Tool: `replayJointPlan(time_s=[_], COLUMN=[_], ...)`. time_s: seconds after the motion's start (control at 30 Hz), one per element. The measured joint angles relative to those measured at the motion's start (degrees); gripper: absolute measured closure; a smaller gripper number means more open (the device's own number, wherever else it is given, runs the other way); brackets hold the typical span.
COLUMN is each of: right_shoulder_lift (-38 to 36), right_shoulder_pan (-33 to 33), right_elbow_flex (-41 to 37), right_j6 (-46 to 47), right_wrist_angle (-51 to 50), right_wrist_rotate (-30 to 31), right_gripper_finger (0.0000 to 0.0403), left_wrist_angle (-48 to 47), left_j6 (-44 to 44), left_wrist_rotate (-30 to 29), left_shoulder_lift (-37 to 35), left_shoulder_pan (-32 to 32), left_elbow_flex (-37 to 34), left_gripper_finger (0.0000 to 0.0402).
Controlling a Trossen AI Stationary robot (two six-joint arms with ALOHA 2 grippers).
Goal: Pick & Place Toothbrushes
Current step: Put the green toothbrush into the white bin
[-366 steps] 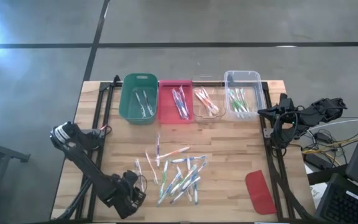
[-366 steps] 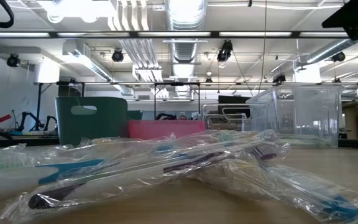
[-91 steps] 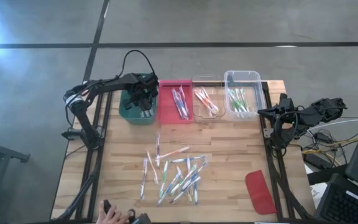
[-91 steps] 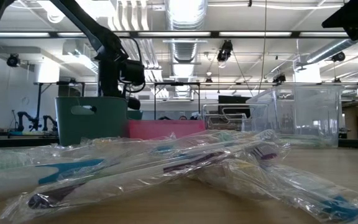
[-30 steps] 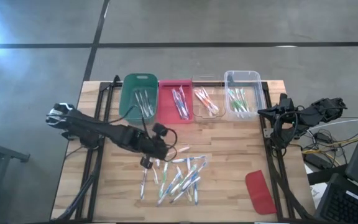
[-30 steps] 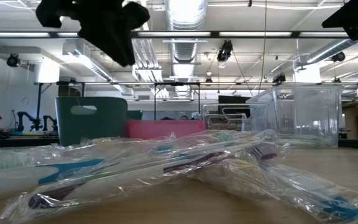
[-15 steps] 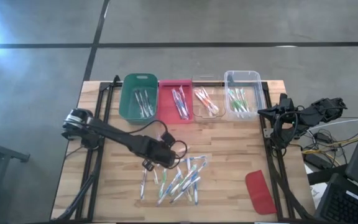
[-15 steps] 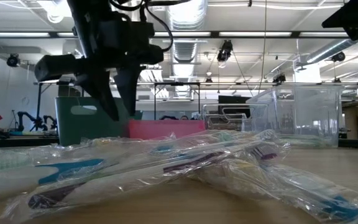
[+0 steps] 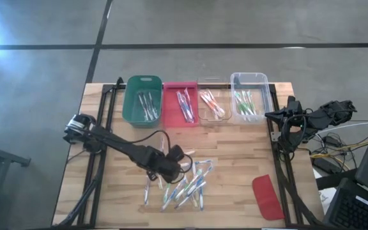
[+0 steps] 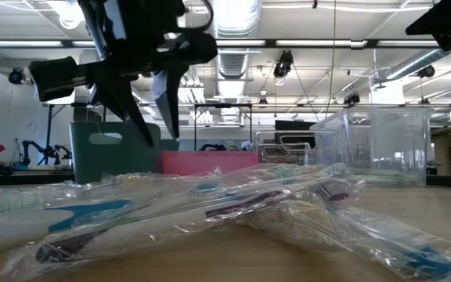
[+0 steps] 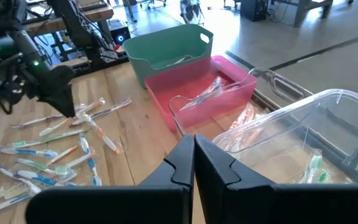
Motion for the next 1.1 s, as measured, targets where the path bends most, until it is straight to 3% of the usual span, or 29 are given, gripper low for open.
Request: replayJointPlan(time_s=[0.3,0.77,1.1], right_shoulder_lift=[0.00,0.00,0.00], right_shoulder_pan=[0.00,-0.01,0.00], right_elbow_flex=[0.00,0.00,0.00], right_j6=[0.00,0.00,0.00], right_wrist_angle=[0.00,0.00,0.00], right_wrist_rotate=[-0.02,-0.01,0.00], right_gripper_finger=[0.0394,0.0394,0.0394], left_wrist_angle=[5.85,6.14,6.17], left_j6=[3.54,7.06,8.19], left_wrist_rotate=[1.15,3.11,7.73], left_shoulder_lift=[0.05,0.05,0.48], left_shoulder_pan=[-1.70,-3.45,-3.75], left_elbow_flex=[0.00,0.00,-0.07], left_gripper_finger=[0.0259,0.0259,0.0261])
